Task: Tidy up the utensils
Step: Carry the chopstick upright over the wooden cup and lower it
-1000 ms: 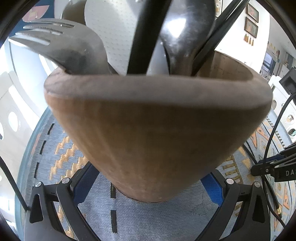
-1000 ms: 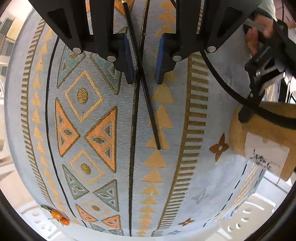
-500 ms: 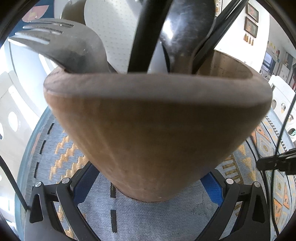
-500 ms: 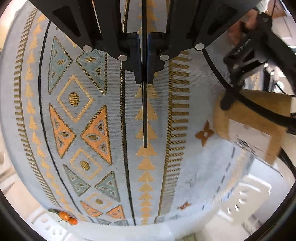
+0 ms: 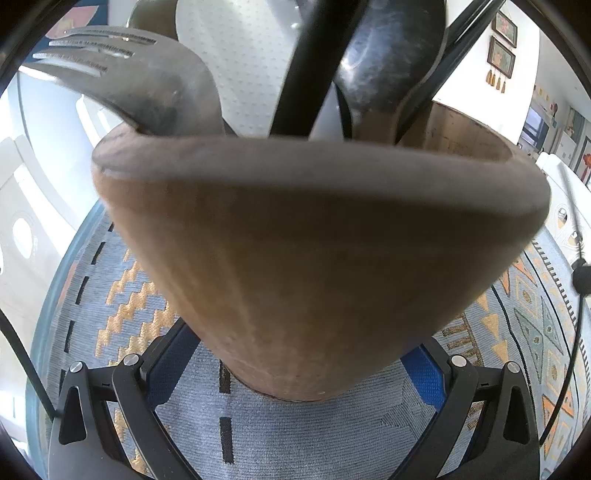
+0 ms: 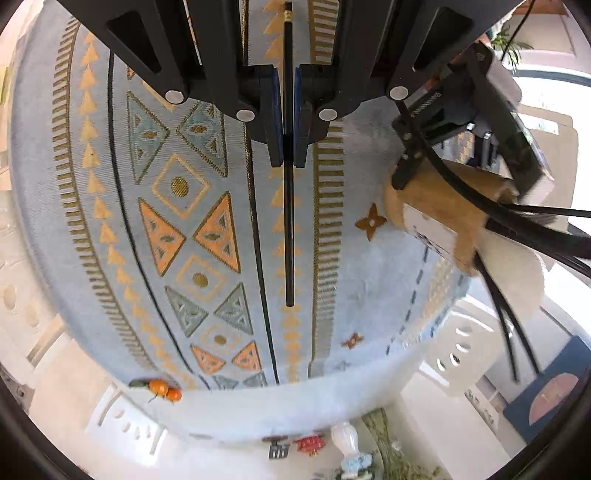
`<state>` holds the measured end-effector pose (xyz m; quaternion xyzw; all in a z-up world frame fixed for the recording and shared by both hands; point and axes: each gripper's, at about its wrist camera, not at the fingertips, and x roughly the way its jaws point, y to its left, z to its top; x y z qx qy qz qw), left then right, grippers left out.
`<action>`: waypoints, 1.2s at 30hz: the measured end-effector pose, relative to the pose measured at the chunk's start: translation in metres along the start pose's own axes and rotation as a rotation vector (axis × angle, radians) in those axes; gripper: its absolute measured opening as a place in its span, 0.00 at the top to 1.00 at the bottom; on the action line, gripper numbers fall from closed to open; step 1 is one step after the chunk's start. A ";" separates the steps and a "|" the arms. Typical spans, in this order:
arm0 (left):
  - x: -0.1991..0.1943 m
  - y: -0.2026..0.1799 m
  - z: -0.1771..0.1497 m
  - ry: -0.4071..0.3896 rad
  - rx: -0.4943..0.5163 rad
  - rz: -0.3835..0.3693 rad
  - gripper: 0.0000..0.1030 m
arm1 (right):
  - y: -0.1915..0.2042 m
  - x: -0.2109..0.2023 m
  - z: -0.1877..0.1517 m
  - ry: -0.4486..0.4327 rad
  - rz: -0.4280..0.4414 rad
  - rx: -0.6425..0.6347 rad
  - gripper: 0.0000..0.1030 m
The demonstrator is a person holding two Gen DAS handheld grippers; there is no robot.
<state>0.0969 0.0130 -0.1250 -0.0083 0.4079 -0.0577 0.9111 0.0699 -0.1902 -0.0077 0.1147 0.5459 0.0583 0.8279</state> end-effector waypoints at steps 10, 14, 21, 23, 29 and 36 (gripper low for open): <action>-0.001 0.012 -0.001 0.002 -0.007 -0.011 0.02 | -0.004 -0.055 0.022 -0.240 -0.033 0.145 0.95; 0.000 0.020 0.000 0.005 -0.011 -0.018 0.02 | -0.010 -0.085 0.038 -0.349 -0.046 0.225 0.95; -0.001 0.030 -0.001 0.006 -0.013 -0.022 0.02 | 0.012 -0.129 0.071 -0.480 -0.043 0.183 0.95; 0.000 0.027 0.003 0.007 -0.013 -0.022 0.02 | 0.019 -0.136 0.078 -0.498 -0.032 0.163 0.95; -0.001 0.026 0.006 0.007 -0.013 -0.021 0.02 | 0.056 -0.155 0.083 -0.568 -0.031 0.041 0.95; -0.001 0.024 0.005 0.007 -0.013 -0.021 0.02 | 0.087 -0.162 0.081 -0.586 0.047 -0.040 0.95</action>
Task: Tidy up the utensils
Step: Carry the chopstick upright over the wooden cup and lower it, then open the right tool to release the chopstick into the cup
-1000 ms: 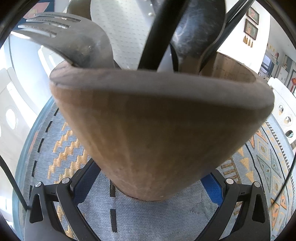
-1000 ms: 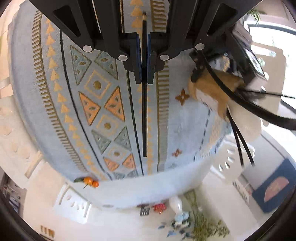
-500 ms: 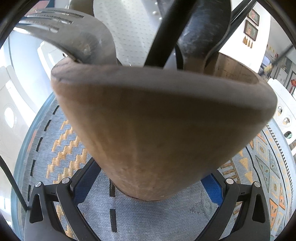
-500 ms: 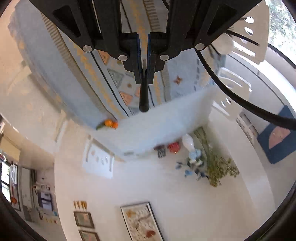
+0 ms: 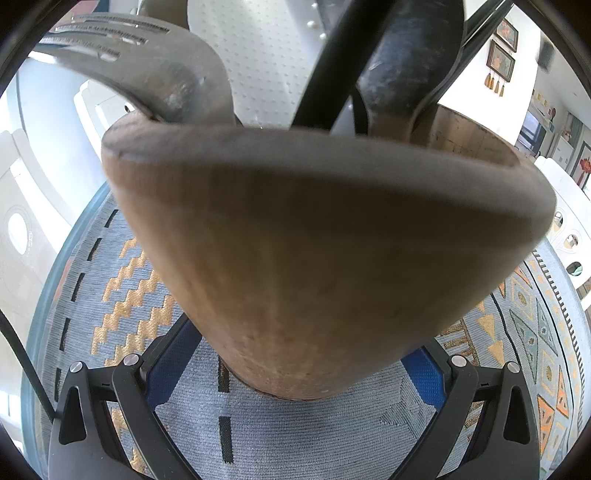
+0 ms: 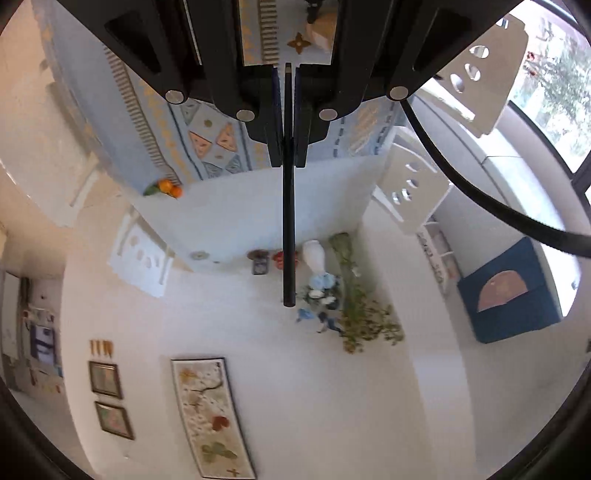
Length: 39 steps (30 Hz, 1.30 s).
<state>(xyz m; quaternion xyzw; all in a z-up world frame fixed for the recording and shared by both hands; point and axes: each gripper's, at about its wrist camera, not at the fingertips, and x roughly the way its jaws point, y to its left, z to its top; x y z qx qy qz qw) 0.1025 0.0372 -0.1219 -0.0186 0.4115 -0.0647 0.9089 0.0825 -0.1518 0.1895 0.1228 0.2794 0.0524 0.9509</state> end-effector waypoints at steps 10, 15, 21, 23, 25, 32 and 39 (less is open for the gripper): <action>0.000 0.004 0.002 0.006 0.005 0.008 0.02 | 0.037 0.021 -0.012 0.038 0.127 -0.078 0.95; 0.000 0.005 0.002 0.006 0.006 0.010 0.02 | 0.050 0.031 -0.021 0.072 0.166 -0.116 0.95; 0.000 0.006 0.002 0.005 0.007 0.011 0.02 | 0.058 0.044 -0.034 0.128 0.182 -0.138 0.95; 0.000 0.005 0.002 0.005 0.007 0.011 0.02 | 0.058 0.048 -0.038 0.141 0.183 -0.141 0.95; 0.000 0.007 0.002 0.005 0.007 0.011 0.02 | 0.058 0.050 -0.042 0.153 0.185 -0.144 0.95; 0.000 0.006 0.002 0.005 0.008 0.012 0.02 | 0.055 0.061 -0.051 0.207 0.187 -0.150 0.95; 0.001 0.005 0.002 0.004 0.010 0.014 0.02 | 0.042 0.061 -0.047 0.248 0.204 -0.088 0.86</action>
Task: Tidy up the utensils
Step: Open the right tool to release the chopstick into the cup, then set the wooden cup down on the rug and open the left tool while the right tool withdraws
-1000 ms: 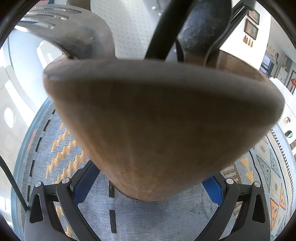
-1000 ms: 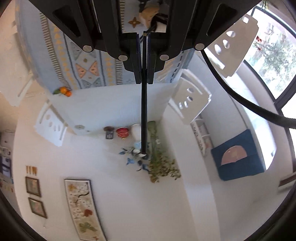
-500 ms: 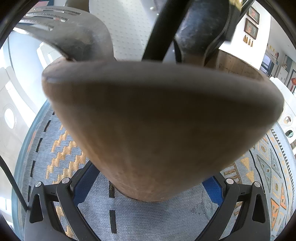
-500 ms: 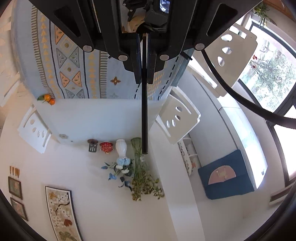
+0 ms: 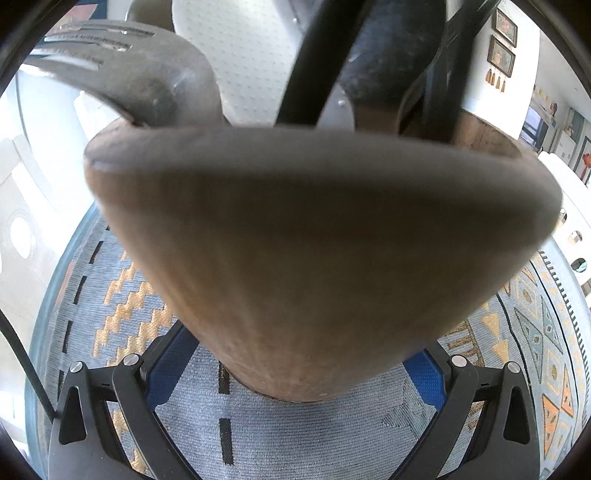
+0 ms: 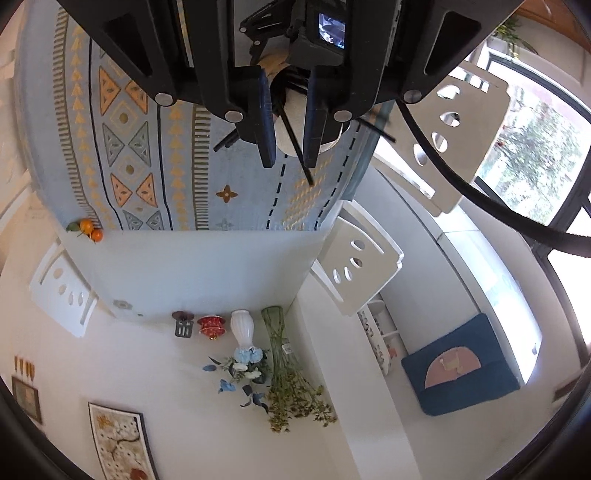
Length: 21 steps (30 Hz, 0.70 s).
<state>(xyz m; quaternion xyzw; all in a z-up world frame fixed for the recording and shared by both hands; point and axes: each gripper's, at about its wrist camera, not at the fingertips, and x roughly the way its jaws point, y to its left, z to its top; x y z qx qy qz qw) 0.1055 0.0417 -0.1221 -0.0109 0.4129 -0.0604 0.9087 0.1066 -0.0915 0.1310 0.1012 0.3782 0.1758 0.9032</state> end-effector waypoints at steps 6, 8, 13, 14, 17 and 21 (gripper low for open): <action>-0.002 -0.001 -0.001 -0.001 0.003 0.005 0.02 | -0.006 -0.026 0.011 -0.071 -0.001 0.017 0.72; -0.001 -0.004 -0.002 -0.001 0.003 0.005 0.02 | -0.008 -0.035 0.013 -0.096 0.001 0.025 0.68; -0.002 -0.003 -0.003 -0.005 0.005 0.009 0.02 | -0.016 -0.050 0.014 -0.120 -0.007 0.040 0.62; 0.001 -0.008 -0.003 -0.006 0.006 0.010 0.02 | -0.017 -0.052 0.013 -0.121 -0.005 0.044 0.62; 0.000 -0.006 -0.005 -0.010 0.007 0.011 0.02 | -0.023 -0.058 0.012 -0.124 -0.016 0.050 0.61; 0.001 -0.007 -0.005 -0.009 0.007 0.011 0.02 | -0.035 -0.063 0.008 -0.125 -0.018 0.073 0.59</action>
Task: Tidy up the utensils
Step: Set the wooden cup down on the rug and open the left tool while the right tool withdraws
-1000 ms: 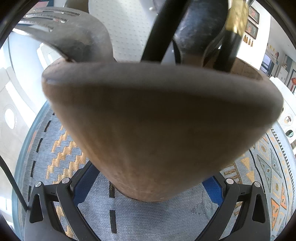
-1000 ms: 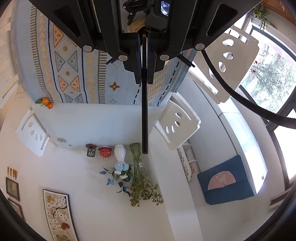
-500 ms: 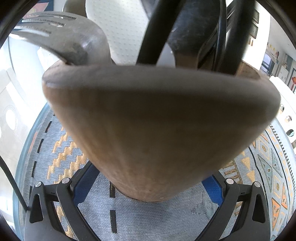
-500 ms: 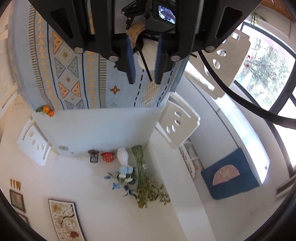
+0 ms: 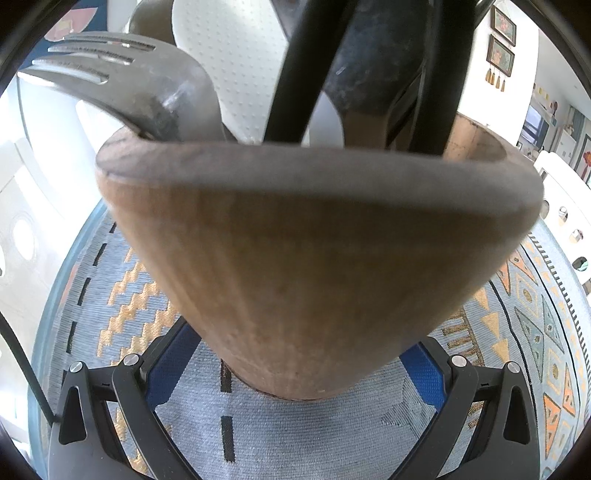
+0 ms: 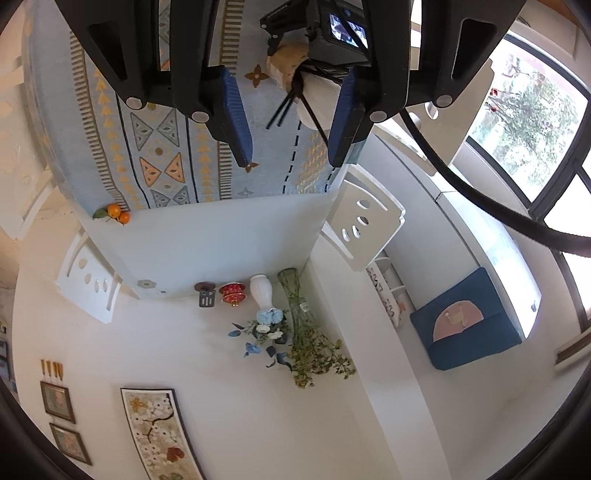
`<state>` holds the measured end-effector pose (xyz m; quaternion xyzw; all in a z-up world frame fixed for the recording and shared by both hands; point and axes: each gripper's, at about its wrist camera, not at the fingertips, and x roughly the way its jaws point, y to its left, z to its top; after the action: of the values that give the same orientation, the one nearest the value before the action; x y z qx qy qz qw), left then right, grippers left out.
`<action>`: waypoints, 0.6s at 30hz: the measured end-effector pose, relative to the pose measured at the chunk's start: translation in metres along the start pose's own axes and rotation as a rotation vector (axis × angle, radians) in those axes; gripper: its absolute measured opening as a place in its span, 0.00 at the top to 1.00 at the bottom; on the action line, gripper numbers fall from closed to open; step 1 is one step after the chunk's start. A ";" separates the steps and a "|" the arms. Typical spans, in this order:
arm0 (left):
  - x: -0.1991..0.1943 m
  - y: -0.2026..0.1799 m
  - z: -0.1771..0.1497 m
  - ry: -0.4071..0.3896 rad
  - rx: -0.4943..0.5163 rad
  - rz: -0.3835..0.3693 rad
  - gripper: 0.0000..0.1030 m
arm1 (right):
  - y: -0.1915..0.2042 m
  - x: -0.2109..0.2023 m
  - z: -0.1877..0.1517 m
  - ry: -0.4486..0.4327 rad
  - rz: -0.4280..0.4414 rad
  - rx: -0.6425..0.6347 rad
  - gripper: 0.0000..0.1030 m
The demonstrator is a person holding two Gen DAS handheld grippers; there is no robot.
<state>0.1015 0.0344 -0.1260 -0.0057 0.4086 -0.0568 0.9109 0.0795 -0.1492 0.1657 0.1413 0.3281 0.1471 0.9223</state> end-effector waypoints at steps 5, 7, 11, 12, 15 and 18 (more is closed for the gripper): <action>-0.008 -0.002 -0.002 0.007 -0.004 0.008 0.02 | -0.020 0.000 -0.009 0.037 0.007 0.049 0.56; -0.012 0.003 -0.006 0.018 -0.017 0.013 0.02 | -0.028 -0.002 -0.014 0.052 0.011 0.056 0.56; -0.024 0.015 -0.018 0.049 -0.066 0.024 0.02 | -0.045 -0.004 -0.029 0.092 -0.003 0.049 0.55; -0.027 0.017 -0.021 0.052 -0.074 0.027 0.02 | -0.051 -0.003 -0.035 0.110 -0.002 0.054 0.55; -0.043 0.020 -0.033 0.071 -0.098 0.040 0.02 | -0.064 0.002 -0.053 0.172 -0.006 0.072 0.55; -0.066 0.014 -0.043 0.083 -0.103 0.057 0.02 | -0.077 0.008 -0.080 0.266 0.003 0.122 0.55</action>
<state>0.0277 0.0575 -0.1066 -0.0384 0.4482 -0.0098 0.8931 0.0479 -0.2037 0.0740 0.1768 0.4555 0.1460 0.8602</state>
